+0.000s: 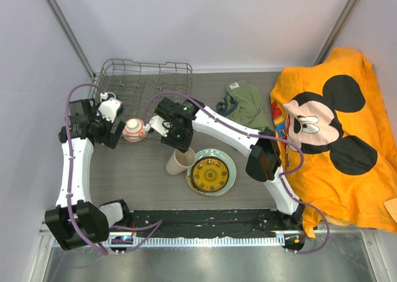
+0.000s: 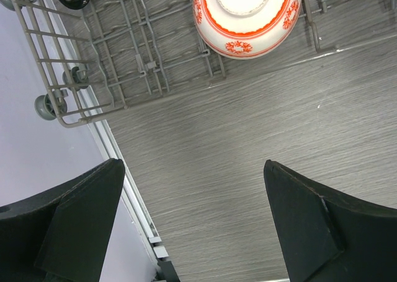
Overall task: Unload the mixed dishes from the dish rack
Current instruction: Place the cup at the center of the board.
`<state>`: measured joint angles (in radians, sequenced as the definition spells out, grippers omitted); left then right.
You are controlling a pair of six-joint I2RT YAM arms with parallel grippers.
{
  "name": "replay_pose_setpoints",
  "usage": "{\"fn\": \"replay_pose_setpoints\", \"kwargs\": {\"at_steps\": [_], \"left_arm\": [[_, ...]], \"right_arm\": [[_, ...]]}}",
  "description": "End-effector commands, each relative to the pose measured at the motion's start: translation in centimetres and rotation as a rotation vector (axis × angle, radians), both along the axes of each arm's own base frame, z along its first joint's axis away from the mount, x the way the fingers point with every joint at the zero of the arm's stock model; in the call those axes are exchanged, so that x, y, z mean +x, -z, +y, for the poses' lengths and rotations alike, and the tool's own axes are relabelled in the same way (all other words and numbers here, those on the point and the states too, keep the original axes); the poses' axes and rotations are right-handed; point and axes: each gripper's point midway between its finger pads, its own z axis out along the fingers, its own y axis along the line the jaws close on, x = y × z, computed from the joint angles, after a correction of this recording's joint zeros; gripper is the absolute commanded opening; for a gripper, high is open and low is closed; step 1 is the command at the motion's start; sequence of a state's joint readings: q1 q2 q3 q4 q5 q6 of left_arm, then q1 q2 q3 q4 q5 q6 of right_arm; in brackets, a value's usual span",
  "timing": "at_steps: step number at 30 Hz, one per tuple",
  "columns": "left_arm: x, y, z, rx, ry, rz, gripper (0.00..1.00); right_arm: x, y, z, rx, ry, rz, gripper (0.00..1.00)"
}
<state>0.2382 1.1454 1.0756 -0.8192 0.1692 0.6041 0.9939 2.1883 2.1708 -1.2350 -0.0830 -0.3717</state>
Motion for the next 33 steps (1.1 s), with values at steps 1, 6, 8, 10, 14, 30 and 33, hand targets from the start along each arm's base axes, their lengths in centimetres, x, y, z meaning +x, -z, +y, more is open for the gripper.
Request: {"fn": "replay_pose_setpoints", "kwargs": {"at_steps": [1, 6, 8, 10, 14, 30, 33], "left_arm": [[0.6, -1.0, 0.1, 0.003, 0.011, -0.053, 1.0], [0.5, -0.6, 0.1, -0.001, 0.013, -0.045, 1.0], [0.5, -0.6, 0.1, 0.0, 0.014, -0.043, 1.0], [0.5, -0.6, 0.2, 0.0, 0.013, -0.045, 1.0], [0.4, -0.5, 0.2, -0.001, 0.013, -0.042, 1.0], [-0.1, -0.3, 0.5, 0.003, 0.011, -0.043, 1.0], [-0.2, -0.2, 0.6, 0.003, 0.011, -0.04, 1.0]], "right_arm": [[0.4, -1.6, 0.9, 0.032, -0.009, -0.046, 0.35], [0.4, -1.6, 1.2, 0.035, -0.014, -0.053, 0.35], [0.4, -1.5, 1.2, 0.035, -0.012, -0.053, 0.35], [0.4, -1.5, 1.4, 0.037, -0.013, -0.055, 0.35], [0.2, -1.5, 1.8, 0.042, -0.018, -0.056, 0.35], [0.1, -1.3, 2.8, 0.043, -0.029, -0.077, 0.35], [0.2, -1.4, 2.9, 0.047, -0.03, -0.078, 0.35]]}}
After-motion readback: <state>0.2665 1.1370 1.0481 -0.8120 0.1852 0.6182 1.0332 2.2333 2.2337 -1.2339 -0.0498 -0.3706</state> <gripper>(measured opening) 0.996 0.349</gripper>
